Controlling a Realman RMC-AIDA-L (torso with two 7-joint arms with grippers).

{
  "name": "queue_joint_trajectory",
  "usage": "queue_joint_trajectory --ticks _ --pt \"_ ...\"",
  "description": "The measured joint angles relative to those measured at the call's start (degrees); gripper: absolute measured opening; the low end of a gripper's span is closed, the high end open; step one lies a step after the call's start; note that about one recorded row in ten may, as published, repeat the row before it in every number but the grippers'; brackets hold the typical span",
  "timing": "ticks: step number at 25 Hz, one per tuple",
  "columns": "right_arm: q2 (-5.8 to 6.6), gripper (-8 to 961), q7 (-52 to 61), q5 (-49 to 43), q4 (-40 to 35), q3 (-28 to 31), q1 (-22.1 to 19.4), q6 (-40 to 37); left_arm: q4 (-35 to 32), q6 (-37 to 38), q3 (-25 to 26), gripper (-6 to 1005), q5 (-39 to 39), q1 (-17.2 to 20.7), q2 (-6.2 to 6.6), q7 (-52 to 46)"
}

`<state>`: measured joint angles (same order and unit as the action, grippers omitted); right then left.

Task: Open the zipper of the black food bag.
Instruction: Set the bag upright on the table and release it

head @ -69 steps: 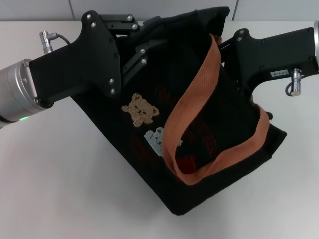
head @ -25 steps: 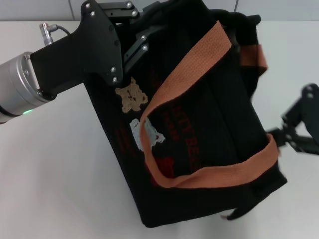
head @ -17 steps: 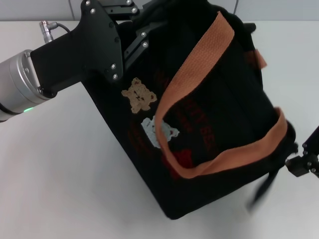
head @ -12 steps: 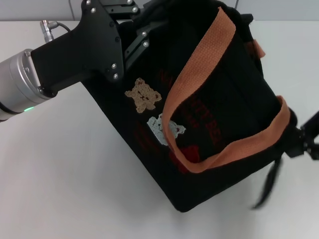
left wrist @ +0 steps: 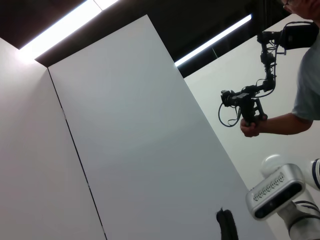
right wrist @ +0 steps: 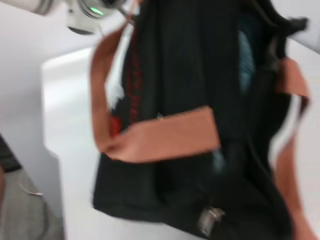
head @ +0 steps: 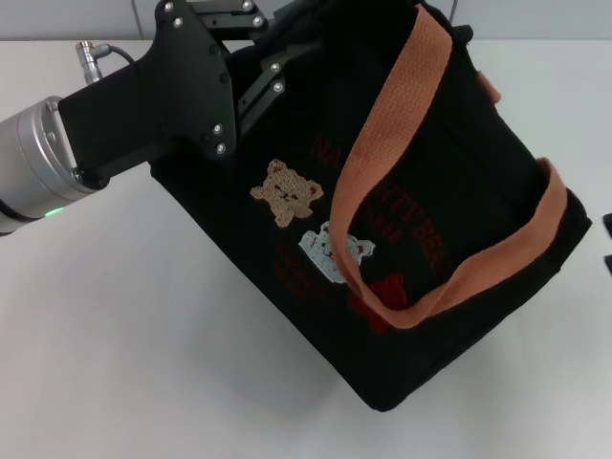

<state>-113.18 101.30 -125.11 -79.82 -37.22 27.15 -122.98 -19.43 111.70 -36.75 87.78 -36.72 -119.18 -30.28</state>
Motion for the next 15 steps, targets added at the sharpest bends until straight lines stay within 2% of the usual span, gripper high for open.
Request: queue_joint_trajectory --ticks 3,7,8,9,11,13,14,15 --pt "0.1 328 -2.09 -3.12 0.43 1.87 -0.39 1.7 0.0 0.0 0.01 141 0.0 -0.06 0.0 -0.06" --pt "0.22 534 -4.26 -4.5 3.28 2.33 -0.5 5.8 0.0 0.0 0.01 141 0.15 -0.21 0.0 -0.1" --pt "-0.34 549 -5.03 -4.51 4.33 2.06 -0.57 8.13 0.0 0.0 -0.04 141 0.16 -0.23 0.0 -0.1" --pt "-0.34 564 -5.03 -4.51 4.33 2.06 -0.57 8.13 0.0 0.0 -0.04 141 0.16 -0.23 0.0 -0.1" --pt "-1.51 595 -6.23 -4.74 6.87 0.35 0.01 11.17 0.0 0.01 -0.29 141 0.16 -0.27 0.0 -0.08" --pt "-1.98 625 -6.7 -4.89 9.17 -1.13 0.81 12.48 0.0 0.01 -0.49 141 0.15 -0.32 0.0 -0.07" --pt "-2.55 619 -7.42 -4.93 11.65 -2.5 1.85 13.58 0.05 0.05 -0.5 142 0.14 -0.32 0.0 -0.07" --pt "-2.55 612 -7.42 -4.93 11.65 -2.5 1.85 13.58 0.05 0.05 -0.5 142 0.14 -0.32 0.0 -0.07"
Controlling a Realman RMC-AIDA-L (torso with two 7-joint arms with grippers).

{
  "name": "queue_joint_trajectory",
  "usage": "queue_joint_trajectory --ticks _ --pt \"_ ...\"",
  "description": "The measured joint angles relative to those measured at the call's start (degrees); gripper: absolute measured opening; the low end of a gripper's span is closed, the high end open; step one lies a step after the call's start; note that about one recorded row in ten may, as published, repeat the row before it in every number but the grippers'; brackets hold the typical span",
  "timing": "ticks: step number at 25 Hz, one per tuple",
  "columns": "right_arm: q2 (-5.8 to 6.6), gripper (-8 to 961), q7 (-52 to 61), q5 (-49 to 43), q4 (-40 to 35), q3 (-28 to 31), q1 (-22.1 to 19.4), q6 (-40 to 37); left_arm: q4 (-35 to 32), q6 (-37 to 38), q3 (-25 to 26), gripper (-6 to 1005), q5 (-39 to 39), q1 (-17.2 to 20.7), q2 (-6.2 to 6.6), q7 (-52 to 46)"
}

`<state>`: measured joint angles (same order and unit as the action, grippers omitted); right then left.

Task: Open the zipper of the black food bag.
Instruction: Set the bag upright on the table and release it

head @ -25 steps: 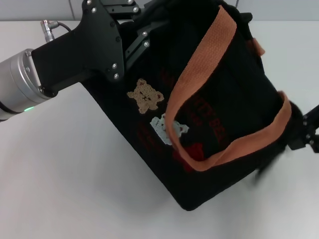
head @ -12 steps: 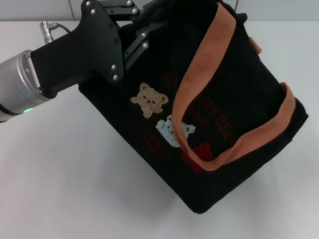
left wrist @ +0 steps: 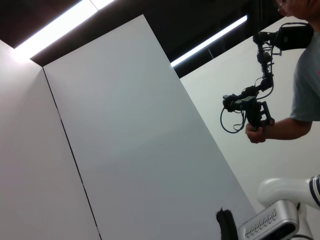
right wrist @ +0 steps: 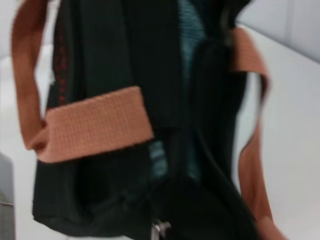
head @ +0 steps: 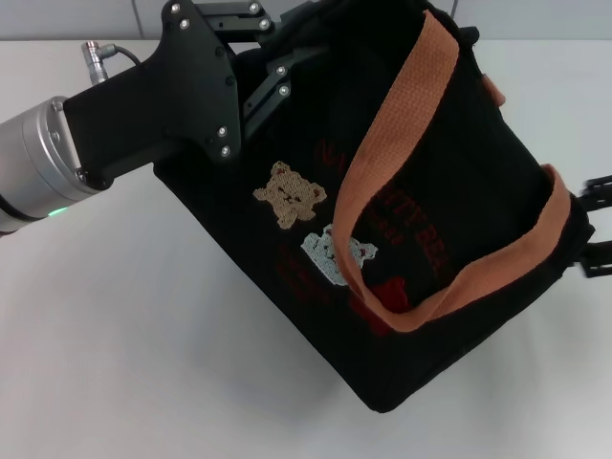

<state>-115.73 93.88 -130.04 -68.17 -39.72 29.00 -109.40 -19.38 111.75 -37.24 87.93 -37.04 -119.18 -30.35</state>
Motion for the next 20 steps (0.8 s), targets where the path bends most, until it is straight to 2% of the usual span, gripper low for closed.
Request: queue_joint_trajectory --ticks 3,4,5,8,10,14,19,20 --pt "-1.57 594 -1.21 -0.25 1.79 -2.2 0.77 3.68 0.3 0.04 -0.02 142 -0.01 0.0 0.0 0.04" --pt "-1.57 587 -1.21 -0.25 1.79 -2.2 0.77 3.68 0.3 0.04 -0.02 142 -0.01 0.0 0.0 0.04" --pt "-2.73 581 -2.27 -0.57 1.56 -4.21 0.58 7.83 0.46 0.04 -0.02 142 -0.02 0.01 0.0 0.06" --pt "-3.3 562 -3.13 -0.06 1.75 -5.35 0.37 11.76 0.57 0.03 -0.02 142 -0.03 0.1 0.0 0.08" --pt "-3.53 528 -3.41 4.11 2.97 -5.64 0.3 16.67 0.82 0.03 -0.02 140 -0.05 0.39 0.0 0.08" --pt "-3.56 417 -2.52 8.05 3.15 -5.27 0.3 19.8 2.8 -0.49 0.33 138 -0.05 1.15 0.02 0.14" --pt "-3.36 265 -0.91 12.97 1.95 -5.05 0.55 23.43 8.27 -4.27 0.24 137 -0.13 2.78 0.03 2.38" --pt "-3.28 231 -0.76 14.61 1.24 -4.98 0.77 24.0 11.17 -5.48 0.12 136 -0.14 3.44 0.01 4.24"
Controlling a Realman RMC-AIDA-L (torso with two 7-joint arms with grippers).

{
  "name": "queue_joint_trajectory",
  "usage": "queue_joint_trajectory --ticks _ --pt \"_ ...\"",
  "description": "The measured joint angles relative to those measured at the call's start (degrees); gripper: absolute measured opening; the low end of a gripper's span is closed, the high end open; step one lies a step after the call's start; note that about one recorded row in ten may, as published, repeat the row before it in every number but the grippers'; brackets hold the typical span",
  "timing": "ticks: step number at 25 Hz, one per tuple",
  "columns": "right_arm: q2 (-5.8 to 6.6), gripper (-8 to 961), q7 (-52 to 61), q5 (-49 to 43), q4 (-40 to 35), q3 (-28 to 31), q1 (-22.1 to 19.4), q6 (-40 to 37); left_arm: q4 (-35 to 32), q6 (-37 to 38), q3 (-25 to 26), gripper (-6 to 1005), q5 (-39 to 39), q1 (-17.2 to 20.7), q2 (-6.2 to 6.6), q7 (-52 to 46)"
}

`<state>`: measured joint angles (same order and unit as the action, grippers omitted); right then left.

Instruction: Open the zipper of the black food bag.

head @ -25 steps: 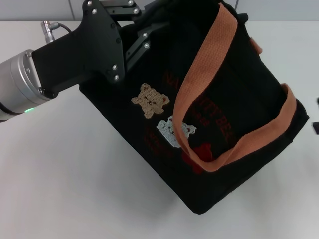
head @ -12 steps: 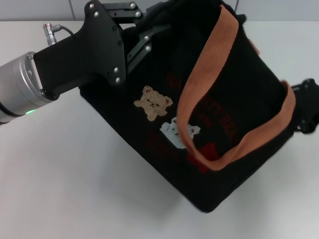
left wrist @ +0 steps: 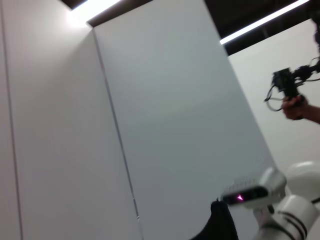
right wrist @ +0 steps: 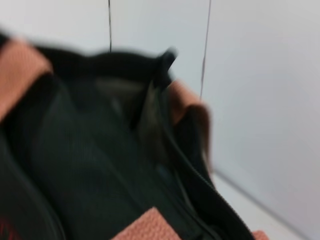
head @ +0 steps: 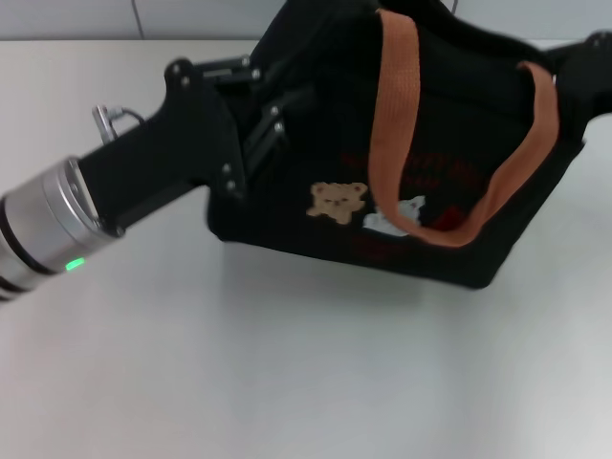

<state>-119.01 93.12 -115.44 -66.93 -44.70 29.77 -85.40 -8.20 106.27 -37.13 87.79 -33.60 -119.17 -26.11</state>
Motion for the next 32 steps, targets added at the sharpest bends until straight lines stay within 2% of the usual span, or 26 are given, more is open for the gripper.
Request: queue_joint_trajectory --ticks 2,8,20,23,26,27,29,30,32 --pt "0.0 163 0.16 0.33 -0.58 -0.02 0.08 0.35 1.34 -0.57 -0.04 136 0.0 0.3 0.0 1.03" --pt "-0.21 120 0.65 0.75 -1.19 -0.58 0.39 3.76 7.56 -4.56 0.14 134 0.03 1.94 -0.01 6.29" --pt "-0.16 186 -3.24 8.19 4.31 -0.23 -2.31 3.25 8.12 -4.27 0.65 144 0.36 5.73 0.28 5.19" --pt "0.0 255 -3.66 11.83 4.67 -0.06 -3.78 3.23 7.48 -3.2 0.65 316 0.38 6.76 0.34 5.11" --pt "0.03 324 -3.77 14.75 4.59 0.15 -5.4 3.04 6.99 -2.27 0.75 430 0.35 7.38 0.35 5.11" --pt "0.07 347 -3.97 16.36 4.51 0.35 -6.36 2.73 5.67 0.93 1.0 468 0.18 9.33 0.47 5.0" --pt "0.12 442 -4.88 19.42 4.44 0.83 -8.36 0.85 4.41 3.51 1.07 544 0.1 10.77 0.66 4.24" --pt "0.23 490 -6.12 21.89 4.56 1.5 -10.22 -2.61 1.37 6.24 0.68 585 0.26 12.88 0.8 1.85" --pt "0.31 585 -6.92 22.66 4.65 1.95 -11.17 -5.17 -0.96 7.08 -0.17 668 0.53 14.12 0.83 -0.14"
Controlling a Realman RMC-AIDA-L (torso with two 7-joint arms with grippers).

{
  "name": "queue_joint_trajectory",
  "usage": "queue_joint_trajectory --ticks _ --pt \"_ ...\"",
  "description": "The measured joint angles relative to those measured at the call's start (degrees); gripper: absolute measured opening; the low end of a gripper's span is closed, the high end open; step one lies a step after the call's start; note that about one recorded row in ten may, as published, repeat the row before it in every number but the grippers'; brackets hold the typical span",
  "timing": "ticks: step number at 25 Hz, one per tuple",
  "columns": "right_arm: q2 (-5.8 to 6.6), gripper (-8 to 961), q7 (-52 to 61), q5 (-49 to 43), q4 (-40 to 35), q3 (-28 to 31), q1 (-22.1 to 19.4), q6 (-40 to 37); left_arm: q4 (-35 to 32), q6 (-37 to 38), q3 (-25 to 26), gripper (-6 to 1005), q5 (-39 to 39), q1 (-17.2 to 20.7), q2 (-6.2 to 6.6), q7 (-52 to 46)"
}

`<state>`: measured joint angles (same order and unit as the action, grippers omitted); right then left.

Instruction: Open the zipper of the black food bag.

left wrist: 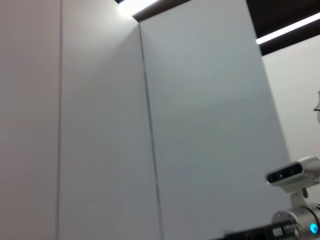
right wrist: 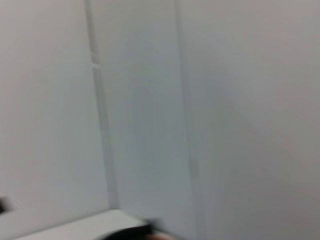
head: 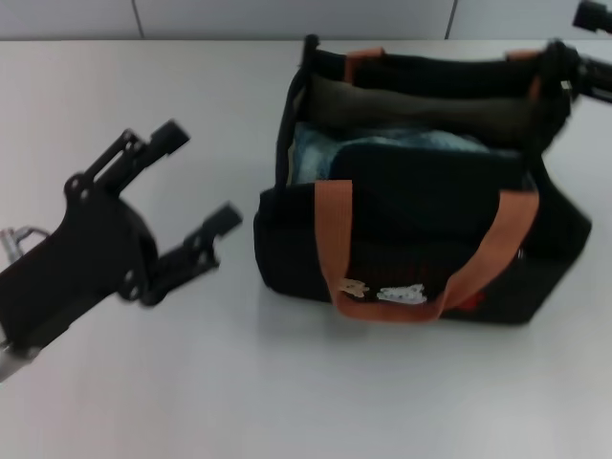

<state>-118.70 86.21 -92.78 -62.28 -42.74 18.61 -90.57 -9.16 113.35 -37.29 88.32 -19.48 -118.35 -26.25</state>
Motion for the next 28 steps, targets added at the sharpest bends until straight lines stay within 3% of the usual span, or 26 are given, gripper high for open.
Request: queue_joint_trajectory --ticks 3,7,9,10,11,14,16,24,28 --pt "0.1 689 -4.38 0.5 0.93 1.48 -2.85 -11.83 -8.08 0.71 -6.34 772 0.77 4.18 0.09 -6.44" --pt "-0.62 802 -8.3 1.7 3.43 4.43 -4.53 -13.89 -9.93 0.74 -8.93 857 0.82 5.7 0.09 -7.48" --pt "-0.03 822 -10.43 3.04 7.91 7.62 -4.44 -13.85 -10.01 0.76 -10.67 857 0.83 5.76 0.12 -7.67" --pt "1.12 832 -8.68 2.1 8.83 8.96 -4.06 -14.42 -10.35 0.75 -12.06 857 0.86 5.43 0.18 -8.54" --pt "1.12 832 -8.68 2.1 8.83 8.96 -4.06 -14.42 -10.35 0.75 -12.06 857 0.86 5.43 0.18 -8.54" --pt "2.96 832 -5.72 -1.63 8.11 8.99 -4.01 -14.98 -10.7 0.24 -12.61 857 0.87 4.98 -0.01 -9.18" --pt "3.4 832 -4.25 -4.15 7.12 9.26 -4.13 -15.24 -10.7 -0.17 -13.01 857 0.89 4.61 -0.09 -9.28" --pt "3.01 832 -1.16 -6.47 3.53 11.79 -4.49 -13.76 -10.15 -1.09 -17.49 856 0.9 2.59 -0.21 -10.2" --pt "2.86 832 7.4 -9.12 -4.96 12.34 0.18 -11.48 -8.41 -2.27 -22.18 856 0.9 -1.04 -0.53 -12.15"
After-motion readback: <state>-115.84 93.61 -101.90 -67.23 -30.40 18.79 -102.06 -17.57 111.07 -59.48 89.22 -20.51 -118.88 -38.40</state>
